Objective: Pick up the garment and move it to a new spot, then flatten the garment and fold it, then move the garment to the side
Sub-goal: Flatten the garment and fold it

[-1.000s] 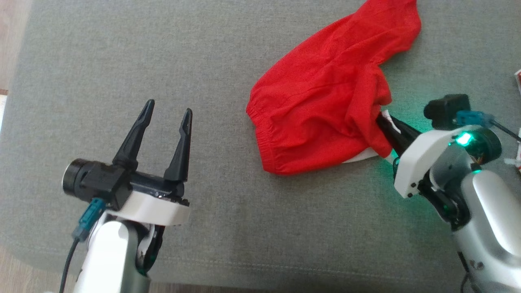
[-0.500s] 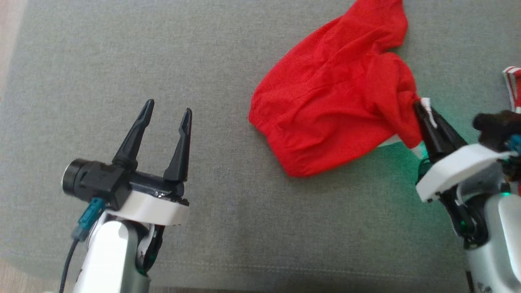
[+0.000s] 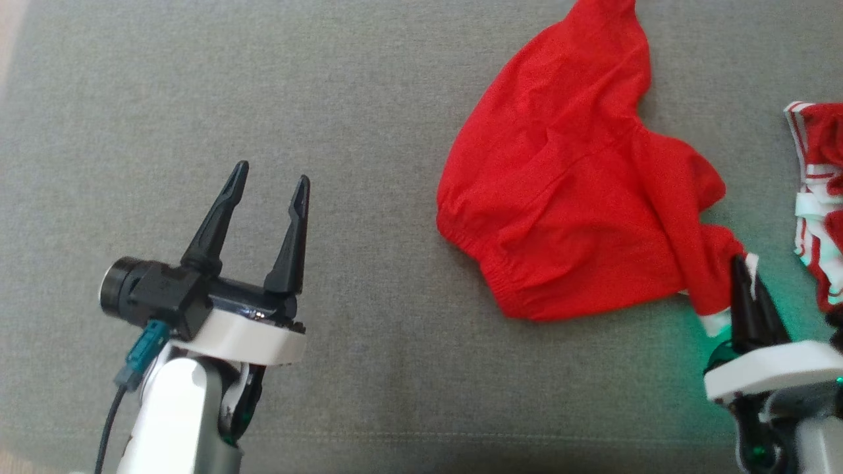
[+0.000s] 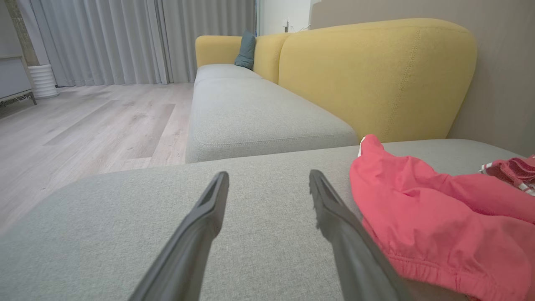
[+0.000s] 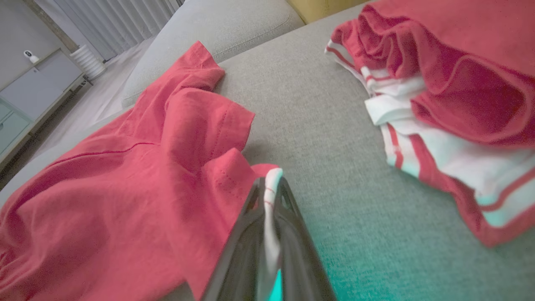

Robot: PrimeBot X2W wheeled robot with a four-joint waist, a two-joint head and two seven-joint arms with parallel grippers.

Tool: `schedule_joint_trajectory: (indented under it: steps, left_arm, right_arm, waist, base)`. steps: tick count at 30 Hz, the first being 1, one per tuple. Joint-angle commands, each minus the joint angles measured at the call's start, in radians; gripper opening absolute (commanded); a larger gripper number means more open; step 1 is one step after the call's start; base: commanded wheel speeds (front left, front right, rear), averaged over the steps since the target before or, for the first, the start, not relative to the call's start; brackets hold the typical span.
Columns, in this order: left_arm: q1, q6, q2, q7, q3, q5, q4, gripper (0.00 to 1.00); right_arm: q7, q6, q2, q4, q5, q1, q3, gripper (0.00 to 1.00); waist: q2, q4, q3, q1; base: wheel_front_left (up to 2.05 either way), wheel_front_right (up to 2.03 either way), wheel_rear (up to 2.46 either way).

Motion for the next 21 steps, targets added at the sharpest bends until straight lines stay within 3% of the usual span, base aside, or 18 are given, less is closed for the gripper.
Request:
schedule_joint_trajectory:
  steps: [1,2,3,7,12,16,21]
  left_arm:
    - [-0.019,-0.003,0.013,-0.012,0.039,0.007,-0.039,1.00]
    - [-0.017,-0.003,0.014,-0.012,0.039,0.007,-0.038,1.00]
    - [-0.016,-0.003,0.015,-0.012,0.040,0.007,-0.038,1.00]
    - [-0.010,-0.003,0.017,-0.012,0.040,0.009,-0.038,1.00]
    - [-0.004,-0.003,0.020,-0.012,0.044,0.011,-0.041,1.00]
    - [0.010,0.001,0.018,-0.012,0.046,0.011,-0.043,1.00]
    - [0.036,0.009,0.014,-0.012,0.044,0.008,-0.041,1.00]
  right_arm:
    - [-0.019,-0.001,-0.005,-0.024,0.009,-0.006,0.025,0.12]
    - [-0.038,-0.001,-0.005,-0.003,0.022,-0.007,0.032,0.70]
    - [-0.055,-0.001,-0.005,0.015,0.025,-0.009,0.037,1.00]
    - [-0.135,-0.001,-0.005,0.031,-0.025,-0.034,0.049,1.00]
    - [-0.203,-0.001,-0.004,-0.053,-0.179,-0.065,0.094,1.00]
    - [-0.186,-0.001,-0.013,-0.124,-0.276,-0.087,0.165,1.00]
    - [-0.146,-0.001,-0.022,-0.172,-0.293,-0.083,0.217,1.00]
  waist:
    - [0.0000,-0.003,-0.001,0.0000]
    - [0.0000,-0.007,-0.003,0.0000]
    - [0.0000,-0.010,-0.005,0.0000]
    - [0.0000,-0.017,-0.010,0.0000]
    - [0.0000,-0.020,-0.020,0.0000]
    - [0.0000,-0.020,-0.035,0.0000]
    - [0.0000,-0.014,-0.061,0.0000]
  base:
    - [0.00,0.00,0.00]
    - [0.00,0.00,0.00]
    - [0.00,0.00,0.00]
    - [0.00,0.00,0.00]
    - [0.00,0.00,0.00]
    - [0.00,0.00,0.00]
    - [0.00,0.00,0.00]
